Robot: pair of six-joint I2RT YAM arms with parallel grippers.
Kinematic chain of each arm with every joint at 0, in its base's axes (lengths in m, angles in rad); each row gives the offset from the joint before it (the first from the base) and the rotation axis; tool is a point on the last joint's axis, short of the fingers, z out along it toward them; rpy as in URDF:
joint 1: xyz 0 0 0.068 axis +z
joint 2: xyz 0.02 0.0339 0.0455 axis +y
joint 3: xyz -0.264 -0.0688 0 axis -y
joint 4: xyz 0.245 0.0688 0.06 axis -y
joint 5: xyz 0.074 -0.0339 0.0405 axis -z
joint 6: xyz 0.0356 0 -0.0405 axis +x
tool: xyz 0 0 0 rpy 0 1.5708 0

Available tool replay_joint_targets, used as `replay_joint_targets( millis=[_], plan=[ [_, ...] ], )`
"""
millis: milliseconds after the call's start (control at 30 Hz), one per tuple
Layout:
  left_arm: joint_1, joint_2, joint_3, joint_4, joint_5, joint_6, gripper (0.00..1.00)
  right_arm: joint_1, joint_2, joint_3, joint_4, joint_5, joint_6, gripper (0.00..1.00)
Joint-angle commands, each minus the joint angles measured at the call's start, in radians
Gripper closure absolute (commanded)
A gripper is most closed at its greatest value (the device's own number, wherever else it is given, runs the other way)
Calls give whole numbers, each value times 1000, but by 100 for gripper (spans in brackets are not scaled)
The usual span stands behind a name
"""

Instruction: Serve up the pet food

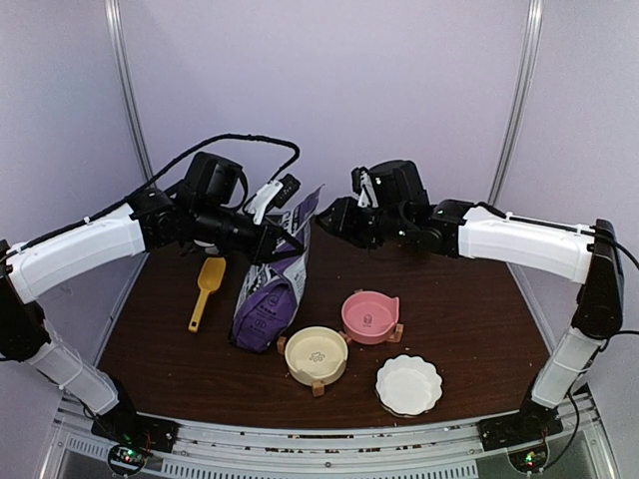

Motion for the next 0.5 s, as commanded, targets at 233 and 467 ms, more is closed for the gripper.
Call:
replay_joint_targets(
  millis=[233, 467],
  plan=[
    [1, -14, 2, 88, -38, 14, 99, 1, -51, 28, 53, -19, 20, 45],
    [1, -10, 6, 88, -37, 17, 98, 17, -58, 46, 47, -29, -3, 41]
  ],
)
